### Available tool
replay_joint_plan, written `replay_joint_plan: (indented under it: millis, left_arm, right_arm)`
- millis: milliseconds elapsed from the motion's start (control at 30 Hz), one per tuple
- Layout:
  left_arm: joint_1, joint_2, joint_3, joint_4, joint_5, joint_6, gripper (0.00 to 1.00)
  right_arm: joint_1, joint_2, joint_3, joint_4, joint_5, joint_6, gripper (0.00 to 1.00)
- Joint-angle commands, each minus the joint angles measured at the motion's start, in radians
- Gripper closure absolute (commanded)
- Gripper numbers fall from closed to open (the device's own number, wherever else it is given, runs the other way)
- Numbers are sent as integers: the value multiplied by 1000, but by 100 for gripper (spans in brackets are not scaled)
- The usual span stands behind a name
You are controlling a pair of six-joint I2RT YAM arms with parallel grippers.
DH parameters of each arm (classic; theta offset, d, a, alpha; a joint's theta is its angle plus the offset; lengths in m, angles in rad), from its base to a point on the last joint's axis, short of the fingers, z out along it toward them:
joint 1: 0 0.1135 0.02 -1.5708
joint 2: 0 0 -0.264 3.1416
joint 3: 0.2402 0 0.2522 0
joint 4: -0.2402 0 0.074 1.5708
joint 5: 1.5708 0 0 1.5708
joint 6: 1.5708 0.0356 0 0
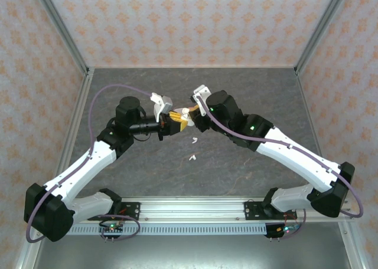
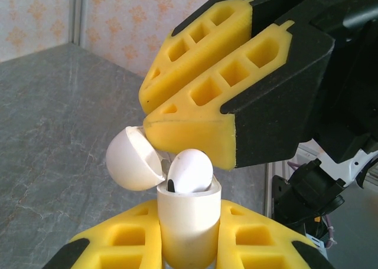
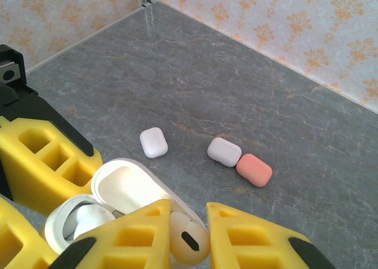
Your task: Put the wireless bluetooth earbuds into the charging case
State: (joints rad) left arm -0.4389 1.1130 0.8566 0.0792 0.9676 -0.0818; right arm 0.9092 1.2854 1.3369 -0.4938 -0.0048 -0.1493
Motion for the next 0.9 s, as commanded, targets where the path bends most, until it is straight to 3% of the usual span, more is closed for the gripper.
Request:
replay_joint_plan:
  millis: [0,400,867]
  left_arm:
    - [-6,-24,15,59,2,-11,100]
    - [-5,-21,10,87,10,-25,100]
    - [-6,-51,-44,256,-14,-105,100]
  right_arm:
    - [9,-32,-23,-16,-24,27,82]
    - [9,-50,-64,14,-82,72,82]
    - [9,-133,-121,119,-114,151,77]
